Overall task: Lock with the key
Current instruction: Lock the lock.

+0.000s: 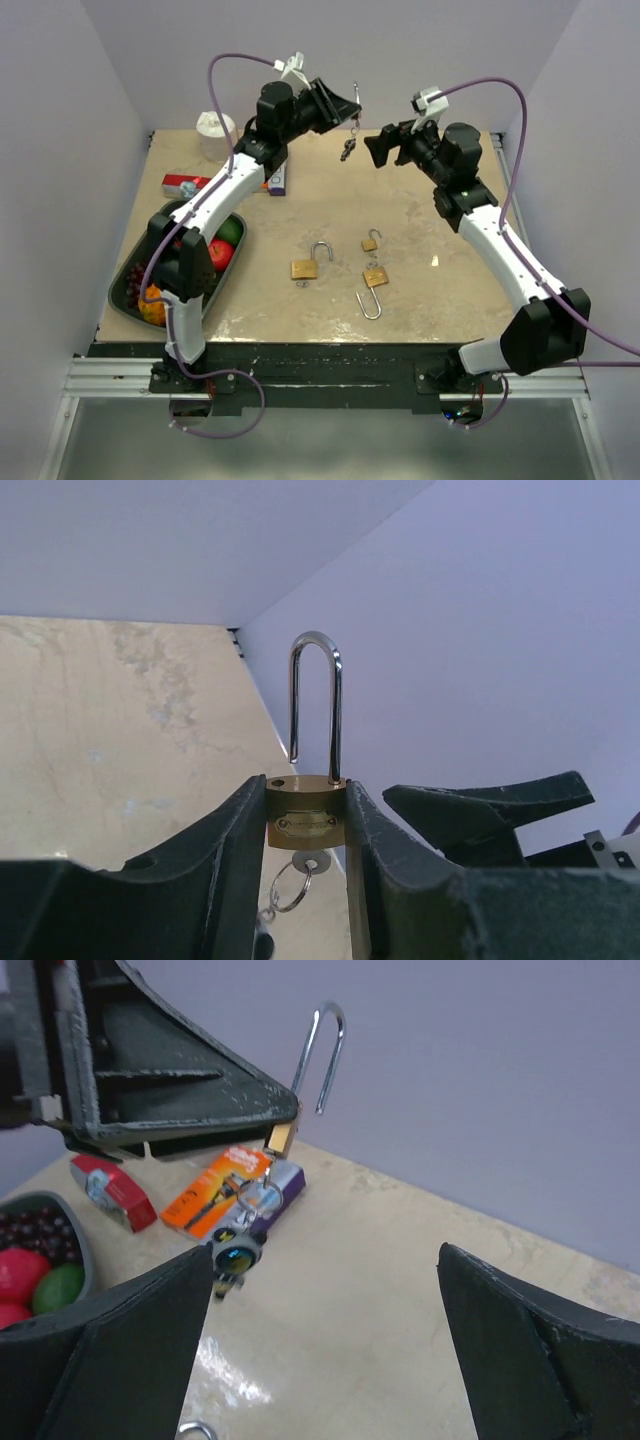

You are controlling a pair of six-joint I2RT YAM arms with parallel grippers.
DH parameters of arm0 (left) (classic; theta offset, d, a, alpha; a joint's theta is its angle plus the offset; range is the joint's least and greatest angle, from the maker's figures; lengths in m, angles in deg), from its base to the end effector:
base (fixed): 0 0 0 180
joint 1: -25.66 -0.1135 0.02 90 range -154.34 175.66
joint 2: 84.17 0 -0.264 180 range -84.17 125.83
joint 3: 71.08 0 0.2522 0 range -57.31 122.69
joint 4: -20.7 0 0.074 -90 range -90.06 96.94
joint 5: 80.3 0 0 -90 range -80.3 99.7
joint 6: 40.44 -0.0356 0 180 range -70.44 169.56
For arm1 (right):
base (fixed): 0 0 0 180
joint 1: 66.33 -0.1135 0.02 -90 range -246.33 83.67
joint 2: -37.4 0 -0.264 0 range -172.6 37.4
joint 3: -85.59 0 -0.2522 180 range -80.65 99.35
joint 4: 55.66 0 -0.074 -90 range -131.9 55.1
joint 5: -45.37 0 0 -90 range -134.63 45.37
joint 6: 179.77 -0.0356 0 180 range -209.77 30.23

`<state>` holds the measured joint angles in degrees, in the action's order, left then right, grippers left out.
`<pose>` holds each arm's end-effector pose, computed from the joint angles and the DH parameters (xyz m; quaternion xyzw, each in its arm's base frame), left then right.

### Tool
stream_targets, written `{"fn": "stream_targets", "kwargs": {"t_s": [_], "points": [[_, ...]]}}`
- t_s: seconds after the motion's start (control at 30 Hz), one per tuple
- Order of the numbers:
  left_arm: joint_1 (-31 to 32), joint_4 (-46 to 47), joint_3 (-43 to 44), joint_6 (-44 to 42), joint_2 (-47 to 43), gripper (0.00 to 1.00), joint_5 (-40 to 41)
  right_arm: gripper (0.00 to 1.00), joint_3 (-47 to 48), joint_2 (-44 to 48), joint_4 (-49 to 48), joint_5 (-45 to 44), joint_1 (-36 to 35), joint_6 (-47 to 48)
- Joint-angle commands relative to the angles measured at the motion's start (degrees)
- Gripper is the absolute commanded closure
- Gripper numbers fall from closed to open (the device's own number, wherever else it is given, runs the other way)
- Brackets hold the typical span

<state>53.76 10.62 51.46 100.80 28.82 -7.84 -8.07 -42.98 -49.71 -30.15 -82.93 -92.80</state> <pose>0.4182 -0.2354 0.3974 -0.0357 0.7093 -0.5274 0.4663 0.3187 0.1043 0.4000 -0.1714 0.6860 0.2074 0.6761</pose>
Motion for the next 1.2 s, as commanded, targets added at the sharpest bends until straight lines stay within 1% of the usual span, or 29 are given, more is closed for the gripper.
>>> {"fn": "stream_targets", "kwargs": {"t_s": [0.0,0.1,0.17,0.23,0.27,0.33,0.47,0.5,0.57,0.73,0.8,0.97,1.17], "points": [[-1.73,11.24,-3.12,16.58,-3.39,1.00,-2.14,0.04,-2.87,2.07,-18.62,4.23,-0.10,-5.40],[-1.91,14.06,-5.58,20.46,-4.27,1.00,-2.76,0.07,-4.02,1.10,-23.99,4.33,-0.45,-6.29],[-1.91,15.65,-6.81,21.44,-4.62,1.00,-3.46,0.09,-4.20,0.23,-26.10,3.98,-0.80,-4.89],[-1.91,16.62,-7.43,22.41,-4.79,1.00,-3.55,0.12,-3.33,-0.65,-25.68,1.88,-2.03,-3.05],[-1.91,17.23,-7.69,22.67,-5.06,1.00,-3.64,0.16,-3.14,-1.35,-25.50,1.08,-2.47,-0.86],[-1.91,18.37,-8.40,23.28,-5.23,1.00,-3.64,0.19,-3.23,-1.71,-25.93,-0.93,-3.79,0.73],[-1.91,20.22,-9.19,24.69,-5.76,1.00,-4.34,0.26,-3.58,-2.50,-26.29,-3.92,-6.16,7.05],[-1.91,21.01,-9.36,25.30,-5.85,1.00,-4.61,0.29,-3.67,-2.76,-26.46,-4.63,-6.77,7.77],[-1.91,21.36,-9.72,25.75,-6.02,1.00,-5.05,0.31,-3.93,-2.94,-26.99,-6.47,-7.04,9.00],[-1.91,22.77,-11.39,26.63,-6.90,1.00,-5.49,0.41,-3.76,-4.17,-28.22,-10.60,-8.44,12.07],[-1.91,23.03,-11.83,26.63,-7.08,1.00,-5.84,0.43,-4.02,-4.35,-29.45,-12.27,-8.89,13.22],[-1.91,23.39,-12.79,26.72,-8.05,1.00,-6.01,0.46,-3.32,-5.49,-30.15,-11.85,-8.89,13.40],[-1.91,23.56,-13.85,26.89,-8.75,1.00,-5.75,0.46,-2.26,-6.46,-30.86,-9.39,-9.15,12.79]]}}
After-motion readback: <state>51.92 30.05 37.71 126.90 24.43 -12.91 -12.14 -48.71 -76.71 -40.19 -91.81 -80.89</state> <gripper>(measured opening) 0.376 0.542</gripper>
